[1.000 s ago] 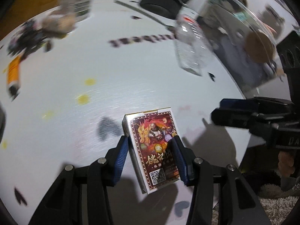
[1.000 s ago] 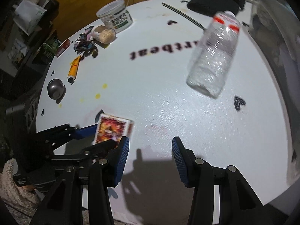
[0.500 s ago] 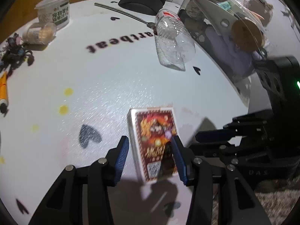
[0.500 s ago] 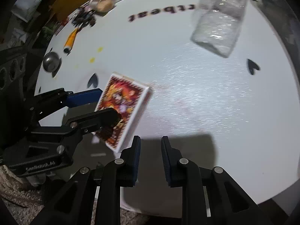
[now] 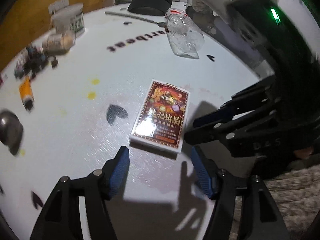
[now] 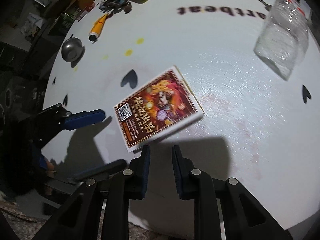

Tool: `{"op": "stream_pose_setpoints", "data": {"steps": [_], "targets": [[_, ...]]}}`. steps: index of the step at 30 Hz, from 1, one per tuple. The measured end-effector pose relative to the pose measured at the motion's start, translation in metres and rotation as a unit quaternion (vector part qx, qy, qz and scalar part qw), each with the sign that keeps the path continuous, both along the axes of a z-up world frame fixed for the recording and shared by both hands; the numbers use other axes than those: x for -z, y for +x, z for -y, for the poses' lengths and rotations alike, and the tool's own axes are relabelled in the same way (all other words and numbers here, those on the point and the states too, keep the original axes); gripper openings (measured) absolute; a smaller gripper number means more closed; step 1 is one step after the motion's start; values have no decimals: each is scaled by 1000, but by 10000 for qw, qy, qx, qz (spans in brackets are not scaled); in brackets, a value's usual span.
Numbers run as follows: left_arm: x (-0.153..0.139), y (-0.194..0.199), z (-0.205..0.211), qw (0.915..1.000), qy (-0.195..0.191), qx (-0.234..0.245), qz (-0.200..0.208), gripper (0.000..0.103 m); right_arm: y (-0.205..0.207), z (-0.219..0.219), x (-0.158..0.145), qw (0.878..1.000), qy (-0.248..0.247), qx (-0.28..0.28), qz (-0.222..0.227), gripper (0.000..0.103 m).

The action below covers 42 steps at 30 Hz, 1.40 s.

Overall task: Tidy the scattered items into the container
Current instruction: 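Lower the card box and open the left gripper over the table, then close the left gripper on the card box while the right gripper approaches it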

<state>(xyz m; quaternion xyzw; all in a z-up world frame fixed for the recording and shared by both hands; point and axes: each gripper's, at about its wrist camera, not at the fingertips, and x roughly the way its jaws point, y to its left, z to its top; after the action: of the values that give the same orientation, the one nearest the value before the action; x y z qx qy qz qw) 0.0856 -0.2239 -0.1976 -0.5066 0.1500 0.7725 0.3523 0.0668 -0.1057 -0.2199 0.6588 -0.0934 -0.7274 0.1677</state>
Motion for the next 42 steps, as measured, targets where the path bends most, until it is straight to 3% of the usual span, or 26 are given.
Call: {"op": "stream_pose_setpoints", "data": {"steps": [3, 6, 14, 18, 23, 27, 30, 33, 34, 36, 37, 38, 40, 42], "targets": [[5, 6, -13, 9978, -283, 287, -529, 64, -5, -5, -6, 9998, -175, 100, 21, 23], [11, 3, -22, 9962, -378, 424, -667, 71, -8, -18, -12, 9991, -269, 327, 56, 23], [14, -13, -41, 9923, -574, 649, -889, 72, -7, -55, -13, 9944, -327, 999, 150, 23], [17, -7, -50, 9771, -955, 1354, -1334, 72, -4, -62, -12, 9930, -372, 1100, 202, 23], [18, -8, -57, 9519, -1220, 2209, -1737, 88, -6, -68, -9, 9923, -413, 1147, 229, 23], [17, -15, -64, 9457, -1242, 2515, -1640, 88, -7, -72, -8, 9916, -385, 1213, 249, 23], [18, -22, -67, 9525, -1149, 2483, -1336, 87, -9, -75, -8, 9903, -437, 1299, 239, 23], [20, -31, -65, 9661, -905, 2260, -862, 78, -11, -83, -8, 9876, -503, 1467, 232, 23], [20, -32, -63, 9703, -804, 2171, -703, 69, -10, -88, -9, 9863, -549, 1538, 232, 23], [21, -33, -59, 9787, -648, 1876, -526, 68, -11, -93, -8, 9836, -629, 1671, 257, 23], [22, -34, -57, 9822, -564, 1738, -425, 67, -11, -96, -7, 9823, -663, 1733, 274, 28], [21, -36, -55, 9857, -450, 1589, -334, 66, -11, -99, -7, 9808, -707, 1793, 293, 46], [19, -43, -51, 9922, -207, 1230, -84, 65, -10, -104, -7, 9761, -810, 1991, 329, 64], [16, -52, -46, 9960, 47, 863, 203, 64, -10, -107, -6, 9721, -994, 2092, 379, 64]]}}
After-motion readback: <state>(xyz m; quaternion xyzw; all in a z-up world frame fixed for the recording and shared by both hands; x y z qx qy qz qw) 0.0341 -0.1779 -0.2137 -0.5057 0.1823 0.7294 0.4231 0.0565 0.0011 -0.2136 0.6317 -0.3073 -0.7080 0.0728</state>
